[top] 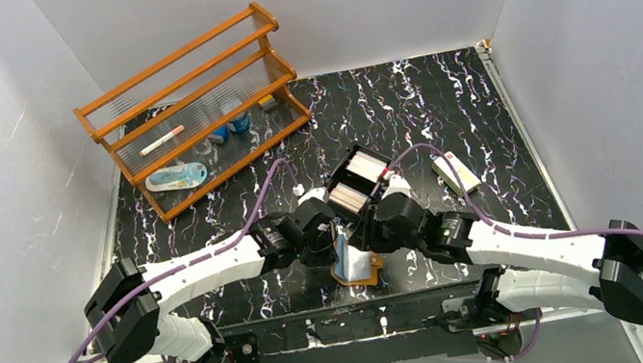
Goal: Put the credit cards into the card holder
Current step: Turn over the card slot in the card holder.
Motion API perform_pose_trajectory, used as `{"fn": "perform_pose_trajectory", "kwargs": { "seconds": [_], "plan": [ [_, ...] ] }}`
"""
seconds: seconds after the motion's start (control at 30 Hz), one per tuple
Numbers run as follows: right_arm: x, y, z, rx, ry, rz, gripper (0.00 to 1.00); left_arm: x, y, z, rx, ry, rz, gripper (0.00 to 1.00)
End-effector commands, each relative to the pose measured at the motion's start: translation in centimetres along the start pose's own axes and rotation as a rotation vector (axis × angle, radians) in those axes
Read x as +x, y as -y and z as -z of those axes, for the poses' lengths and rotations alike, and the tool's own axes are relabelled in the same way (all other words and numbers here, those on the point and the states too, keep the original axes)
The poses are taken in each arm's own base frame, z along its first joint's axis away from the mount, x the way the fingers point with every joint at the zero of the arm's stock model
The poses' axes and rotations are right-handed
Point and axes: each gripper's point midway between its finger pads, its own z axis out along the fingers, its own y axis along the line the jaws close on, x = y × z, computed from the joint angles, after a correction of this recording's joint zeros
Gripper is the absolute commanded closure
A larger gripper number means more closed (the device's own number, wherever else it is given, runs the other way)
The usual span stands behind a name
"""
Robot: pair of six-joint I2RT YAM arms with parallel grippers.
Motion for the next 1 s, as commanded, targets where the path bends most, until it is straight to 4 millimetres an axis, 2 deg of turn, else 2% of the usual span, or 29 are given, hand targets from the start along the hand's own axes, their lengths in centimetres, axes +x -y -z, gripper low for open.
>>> {"fn": "perform_pose_trajectory", "kwargs": {
  "seconds": [0.0,0.17,0.4,0.7,0.97],
  "plan": [
    [-1.9,-4.3,0.6,-0.1,0.015,0.006,0.55,-1.8,1.6,1.6,0.032,0.054,-0.008,1.0],
    [-2.1,-3.8,0.2,-0.061,0.024,0.017,0.53,-1.7,1.9,1.7,0.039,0.053,-0.006,1.0],
    [-1.0,-1.7,-1.0,0.008,0.005,0.028,0.54,-1.9,2.5,2.6,0.088,0.073,0.025,1.0],
    [-0.3,-0.4,-1.4,0.041,-0.001,0.02,0.54,-2.3,3.2,3.5,0.125,0.087,0.029,1.0],
    [0.2,2.6,-1.2,0.141,0.011,0.025,0.6,-2.2,1.4,4.0,0.038,0.092,-0.006,1.0]
  ]
}}
